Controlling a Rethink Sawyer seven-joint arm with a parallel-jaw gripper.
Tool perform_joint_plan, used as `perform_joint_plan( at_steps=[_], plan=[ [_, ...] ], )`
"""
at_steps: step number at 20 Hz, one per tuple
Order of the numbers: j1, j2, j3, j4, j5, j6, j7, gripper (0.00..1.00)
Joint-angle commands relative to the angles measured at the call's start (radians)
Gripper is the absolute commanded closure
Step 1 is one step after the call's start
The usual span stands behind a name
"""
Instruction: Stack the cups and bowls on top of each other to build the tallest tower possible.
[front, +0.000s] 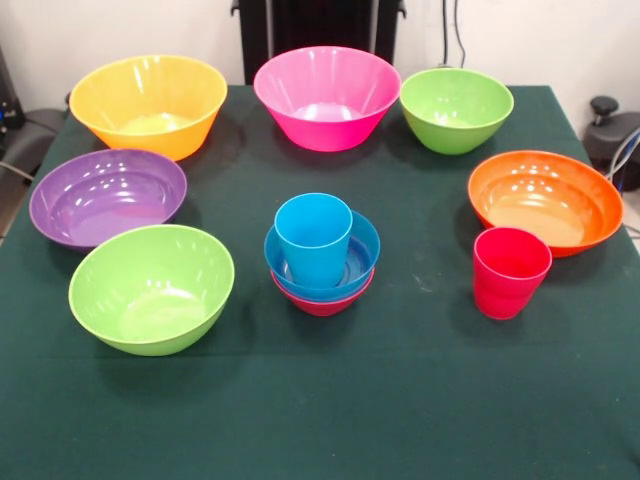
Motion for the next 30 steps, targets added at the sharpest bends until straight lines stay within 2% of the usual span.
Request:
perform_joint_plan(
  at_steps=[1, 14, 22, 30],
  plan=[
    [0.041, 0.044, 0.004, 0.015, -0.026, 0.122, -0.14, 0.0],
    [0.092, 0.112, -0.016, -0.14, -0.052, 0.222, -0.14, 0.0],
    [0.111, 0.111, -0.015, -0.168, -0.046, 0.253, -0.14, 0.0],
    [0.13, 0.173, -0.017, -0.282, -0.067, 0.308, -0.185, 0.0]
  ],
)
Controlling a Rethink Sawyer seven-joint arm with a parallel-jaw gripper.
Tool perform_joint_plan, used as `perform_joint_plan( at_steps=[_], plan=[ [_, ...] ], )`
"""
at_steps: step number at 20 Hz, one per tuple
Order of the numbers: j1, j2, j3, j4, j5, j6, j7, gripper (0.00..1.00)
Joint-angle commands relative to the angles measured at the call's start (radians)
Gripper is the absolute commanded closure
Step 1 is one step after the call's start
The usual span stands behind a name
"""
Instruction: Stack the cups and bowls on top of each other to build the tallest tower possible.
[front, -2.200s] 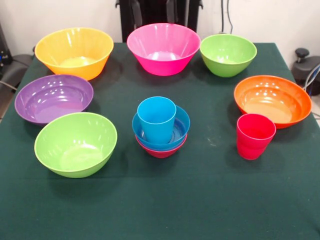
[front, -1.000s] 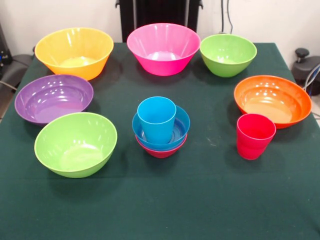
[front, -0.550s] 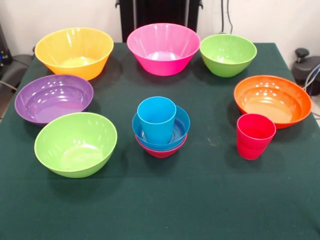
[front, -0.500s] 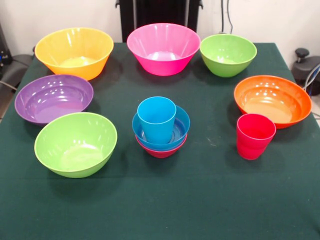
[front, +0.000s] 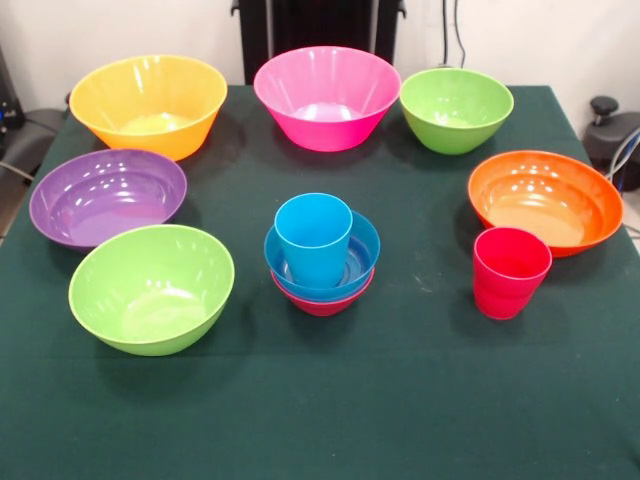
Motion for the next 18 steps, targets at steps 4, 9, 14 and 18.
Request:
perform_joint_plan(
  at_steps=[4, 9, 14, 18],
  plan=[
    [0.027, 0.104, -0.016, -0.077, -0.062, 0.142, -0.201, 0.0],
    [0.012, 0.088, -0.014, -0.051, -0.054, 0.129, -0.199, 0.0],
    [0.005, 0.054, -0.014, -0.004, -0.041, 0.103, -0.17, 0.0],
    [0.025, 0.047, -0.022, 0.012, -0.043, 0.085, -0.129, 0.0]
  ],
)
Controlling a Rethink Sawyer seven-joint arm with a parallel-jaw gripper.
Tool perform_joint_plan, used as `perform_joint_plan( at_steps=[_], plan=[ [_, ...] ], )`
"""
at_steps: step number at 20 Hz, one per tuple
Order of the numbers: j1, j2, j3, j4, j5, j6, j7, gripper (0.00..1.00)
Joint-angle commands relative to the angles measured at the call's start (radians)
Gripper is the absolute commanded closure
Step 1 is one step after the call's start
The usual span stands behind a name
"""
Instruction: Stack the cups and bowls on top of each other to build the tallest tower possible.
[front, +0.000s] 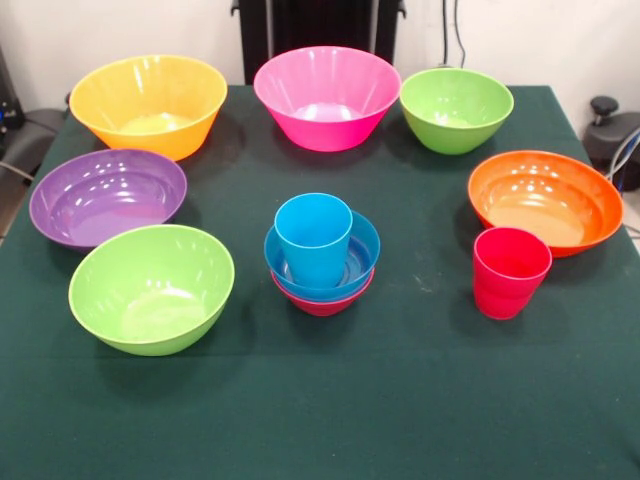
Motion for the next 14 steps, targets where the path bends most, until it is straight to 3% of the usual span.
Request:
perform_joint_plan(
  at_steps=[1, 14],
  plan=[
    [0.032, 0.018, -0.023, 0.075, -0.042, 0.045, -0.121, 0.0],
    [0.141, -0.012, -0.073, 0.191, -0.051, -0.11, 0.089, 0.0]
  ],
)
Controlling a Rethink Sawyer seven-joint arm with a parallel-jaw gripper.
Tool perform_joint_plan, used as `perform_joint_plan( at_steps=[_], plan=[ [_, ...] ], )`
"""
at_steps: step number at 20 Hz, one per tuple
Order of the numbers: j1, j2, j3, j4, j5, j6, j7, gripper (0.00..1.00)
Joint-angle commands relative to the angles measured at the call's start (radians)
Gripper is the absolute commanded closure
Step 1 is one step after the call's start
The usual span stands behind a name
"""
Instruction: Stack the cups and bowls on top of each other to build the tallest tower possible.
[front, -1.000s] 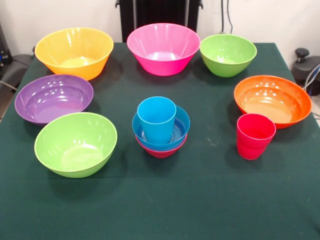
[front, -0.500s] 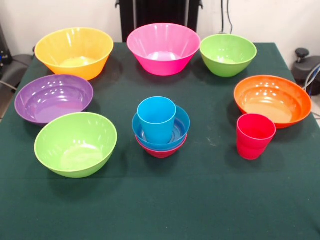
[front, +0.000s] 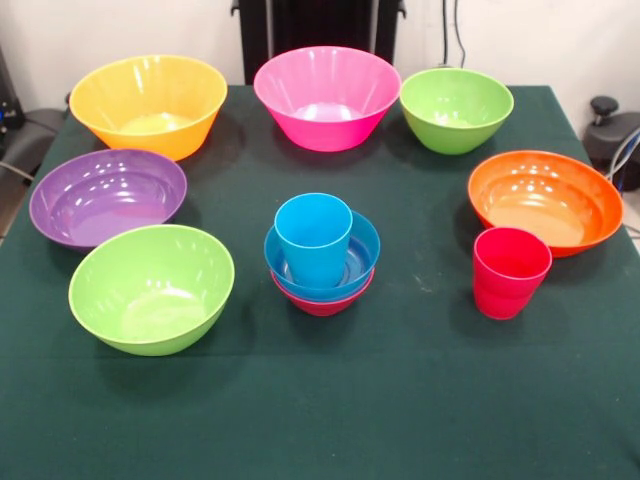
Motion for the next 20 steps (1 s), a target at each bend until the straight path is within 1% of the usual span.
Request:
perform_joint_plan(
  at_steps=[1, 7, 13, 14, 20],
  plan=[
    [0.095, 0.015, -0.073, 0.174, -0.053, -0.108, 0.097, 0.0],
    [0.13, -0.019, -0.109, 0.264, -0.052, -0.219, 0.139, 0.0],
    [0.122, -0.062, -0.14, 0.398, -0.021, -0.318, 0.147, 0.0],
    [0.122, -0.074, -0.15, 0.426, -0.025, -0.35, 0.153, 0.0],
    [0.123, -0.119, -0.202, 0.549, -0.032, -0.46, 0.173, 0.0]
  ],
)
